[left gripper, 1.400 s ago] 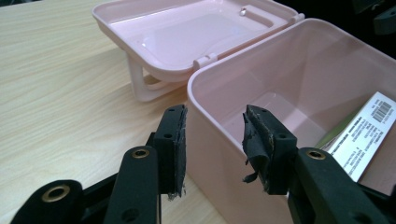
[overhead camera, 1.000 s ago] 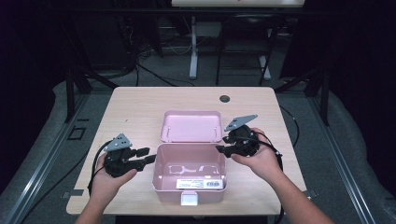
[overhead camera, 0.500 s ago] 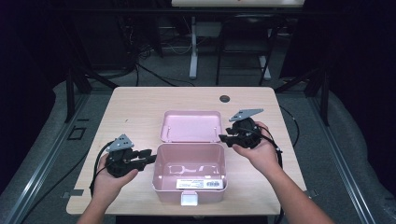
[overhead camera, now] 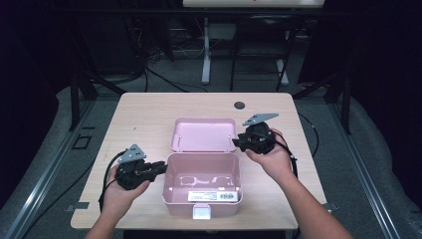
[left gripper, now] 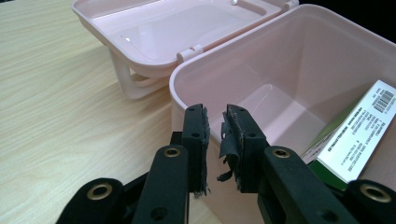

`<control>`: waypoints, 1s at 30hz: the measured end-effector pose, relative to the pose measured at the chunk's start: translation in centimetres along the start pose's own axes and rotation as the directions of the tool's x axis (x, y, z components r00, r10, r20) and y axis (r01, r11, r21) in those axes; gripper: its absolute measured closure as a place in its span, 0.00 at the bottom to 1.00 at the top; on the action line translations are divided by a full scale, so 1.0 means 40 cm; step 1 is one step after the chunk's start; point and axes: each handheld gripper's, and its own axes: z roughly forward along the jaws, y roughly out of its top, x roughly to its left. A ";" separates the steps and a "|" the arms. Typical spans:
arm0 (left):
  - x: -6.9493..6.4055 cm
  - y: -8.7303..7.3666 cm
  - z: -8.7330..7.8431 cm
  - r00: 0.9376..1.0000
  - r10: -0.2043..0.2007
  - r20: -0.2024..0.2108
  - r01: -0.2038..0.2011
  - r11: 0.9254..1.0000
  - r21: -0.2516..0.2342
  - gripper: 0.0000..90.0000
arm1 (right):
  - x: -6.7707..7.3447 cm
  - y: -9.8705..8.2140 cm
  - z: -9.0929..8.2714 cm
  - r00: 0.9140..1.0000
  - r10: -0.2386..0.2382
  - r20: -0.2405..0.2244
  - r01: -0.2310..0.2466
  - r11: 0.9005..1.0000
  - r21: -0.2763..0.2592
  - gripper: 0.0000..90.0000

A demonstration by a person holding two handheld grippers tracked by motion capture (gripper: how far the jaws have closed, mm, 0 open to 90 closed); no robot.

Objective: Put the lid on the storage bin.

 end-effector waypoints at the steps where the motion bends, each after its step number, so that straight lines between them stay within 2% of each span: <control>1: -0.002 0.000 0.002 1.000 -0.002 0.002 0.002 1.000 0.008 0.87 | -0.001 0.001 0.002 1.000 0.001 0.006 -0.001 1.000 -0.006 0.76; 7: -0.009 0.001 0.007 1.000 0.010 -0.007 -0.010 1.000 0.018 0.89 | -0.010 0.005 0.015 1.000 0.023 0.021 -0.023 1.000 -0.011 0.75; 11: -0.009 -0.001 0.007 1.000 -0.003 -0.005 0.003 1.000 0.011 0.90 | -0.022 0.008 0.026 0.999 0.043 0.027 -0.043 0.999 -0.014 0.76; 16: -0.009 -0.002 0.007 1.000 -0.003 -0.006 0.003 1.000 0.010 0.90 | -0.040 0.010 0.035 0.995 0.093 0.024 -0.092 0.996 -0.012 0.76; 22: -0.009 -0.002 0.007 1.000 -0.004 -0.006 0.004 1.000 0.010 0.90 | -0.058 0.011 0.056 0.990 0.122 0.065 -0.121 0.993 -0.018 0.76; 25: -0.007 -0.002 0.006 1.000 -0.005 -0.001 0.005 1.000 0.013 0.90 | -0.069 0.014 0.074 0.986 0.147 0.071 -0.147 0.989 -0.008 0.76; 30: -0.006 -0.003 0.006 1.000 -0.003 0.000 0.003 1.000 0.011 0.90 | -0.073 0.019 0.100 0.986 0.143 0.089 -0.145 0.989 0.018 0.76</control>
